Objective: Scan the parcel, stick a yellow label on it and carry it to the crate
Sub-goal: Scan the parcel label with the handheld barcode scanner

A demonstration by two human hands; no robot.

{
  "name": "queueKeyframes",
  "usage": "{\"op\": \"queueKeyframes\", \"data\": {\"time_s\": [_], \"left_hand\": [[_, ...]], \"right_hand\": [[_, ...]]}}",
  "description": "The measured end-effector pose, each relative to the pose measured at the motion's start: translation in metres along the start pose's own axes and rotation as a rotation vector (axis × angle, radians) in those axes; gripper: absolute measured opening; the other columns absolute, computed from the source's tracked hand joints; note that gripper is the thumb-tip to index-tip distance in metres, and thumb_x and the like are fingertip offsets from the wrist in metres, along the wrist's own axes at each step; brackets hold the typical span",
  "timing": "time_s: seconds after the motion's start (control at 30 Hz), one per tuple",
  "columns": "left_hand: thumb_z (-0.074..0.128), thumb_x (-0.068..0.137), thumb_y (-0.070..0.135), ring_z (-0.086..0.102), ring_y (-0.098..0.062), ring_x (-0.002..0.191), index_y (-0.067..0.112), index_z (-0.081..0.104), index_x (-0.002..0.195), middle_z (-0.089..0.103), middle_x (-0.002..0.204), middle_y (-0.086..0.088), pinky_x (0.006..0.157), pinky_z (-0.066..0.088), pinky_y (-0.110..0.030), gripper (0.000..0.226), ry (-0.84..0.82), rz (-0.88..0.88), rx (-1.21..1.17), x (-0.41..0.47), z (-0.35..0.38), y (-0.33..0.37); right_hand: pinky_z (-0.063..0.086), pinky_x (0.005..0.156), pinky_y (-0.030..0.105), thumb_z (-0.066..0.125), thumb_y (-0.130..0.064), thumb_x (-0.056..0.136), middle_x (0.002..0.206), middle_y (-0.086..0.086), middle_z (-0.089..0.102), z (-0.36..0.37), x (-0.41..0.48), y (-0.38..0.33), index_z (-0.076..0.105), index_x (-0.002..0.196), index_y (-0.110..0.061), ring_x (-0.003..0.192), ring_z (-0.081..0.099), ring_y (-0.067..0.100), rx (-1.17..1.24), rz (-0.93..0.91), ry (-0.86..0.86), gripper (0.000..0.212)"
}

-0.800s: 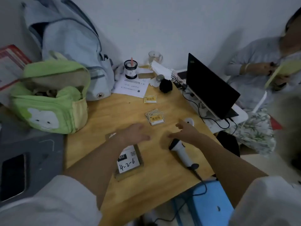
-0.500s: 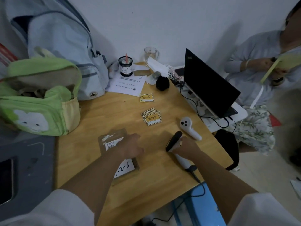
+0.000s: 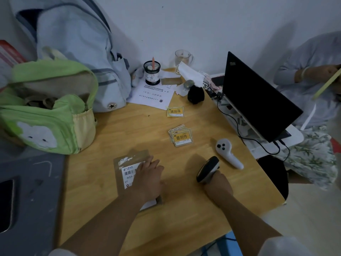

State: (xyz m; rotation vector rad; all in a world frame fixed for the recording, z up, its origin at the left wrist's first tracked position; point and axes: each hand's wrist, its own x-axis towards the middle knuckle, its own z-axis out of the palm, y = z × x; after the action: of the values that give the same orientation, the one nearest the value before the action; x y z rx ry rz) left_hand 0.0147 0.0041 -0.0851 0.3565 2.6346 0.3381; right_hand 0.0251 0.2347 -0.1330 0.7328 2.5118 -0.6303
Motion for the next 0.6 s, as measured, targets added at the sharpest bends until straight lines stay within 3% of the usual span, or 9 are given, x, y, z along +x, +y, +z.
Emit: {"op": "queueKeyframes", "data": {"time_s": [0.23,0.3,0.4,0.47,0.6], "left_hand": [[0.053,0.089,0.047,-0.009,-0.017,0.151,0.019,0.020,0.152,-0.001,0.163,0.003,0.121,0.007,-0.041,0.076,0.051,-0.028,-0.065,-0.014,-0.003,-0.020],[0.053,0.085,0.058,-0.012,-0.017,0.150,0.018,0.010,0.154,-0.006,0.163,0.003,0.122,0.006,-0.041,0.090,0.049,-0.065,-0.085,-0.022,-0.005,-0.029],[0.043,0.060,0.085,-0.012,-0.016,0.150,0.018,-0.001,0.154,-0.015,0.162,0.004,0.122,0.004,-0.038,0.124,0.042,-0.090,-0.099,-0.043,-0.010,-0.041],[0.037,0.042,0.092,-0.010,-0.016,0.150,0.018,-0.005,0.154,-0.018,0.161,0.003,0.121,0.007,-0.038,0.141,0.045,-0.114,-0.121,-0.063,-0.009,-0.049],[0.058,0.031,0.091,-0.013,-0.019,0.150,0.015,-0.019,0.151,-0.026,0.159,0.001,0.122,0.008,-0.039,0.162,0.012,-0.217,-0.202,-0.101,0.009,-0.062]], "right_hand": [[0.042,0.053,0.021,0.059,-0.022,0.083,0.079,-0.002,0.056,-0.007,-0.013,-0.009,0.052,0.085,-0.017,0.071,0.055,0.011,0.106,-0.064,-0.075,0.009],[0.035,0.047,0.017,0.058,-0.017,0.084,0.071,-0.004,0.048,-0.014,-0.014,-0.018,0.046,0.073,-0.019,0.062,0.047,0.006,0.091,-0.088,-0.102,0.017],[0.036,0.049,0.019,0.063,-0.015,0.082,0.066,-0.003,0.050,-0.024,-0.022,-0.038,0.048,0.069,-0.017,0.061,0.047,0.008,0.158,-0.157,-0.111,0.019],[0.036,0.050,0.021,0.066,-0.014,0.079,0.061,-0.001,0.048,-0.028,-0.032,-0.051,0.048,0.063,-0.017,0.058,0.046,0.010,0.230,-0.219,-0.118,0.025],[0.035,0.055,0.025,0.066,-0.011,0.079,0.063,0.001,0.046,-0.030,-0.057,-0.075,0.052,0.070,-0.009,0.063,0.046,0.016,0.287,-0.309,-0.170,0.016]]}}
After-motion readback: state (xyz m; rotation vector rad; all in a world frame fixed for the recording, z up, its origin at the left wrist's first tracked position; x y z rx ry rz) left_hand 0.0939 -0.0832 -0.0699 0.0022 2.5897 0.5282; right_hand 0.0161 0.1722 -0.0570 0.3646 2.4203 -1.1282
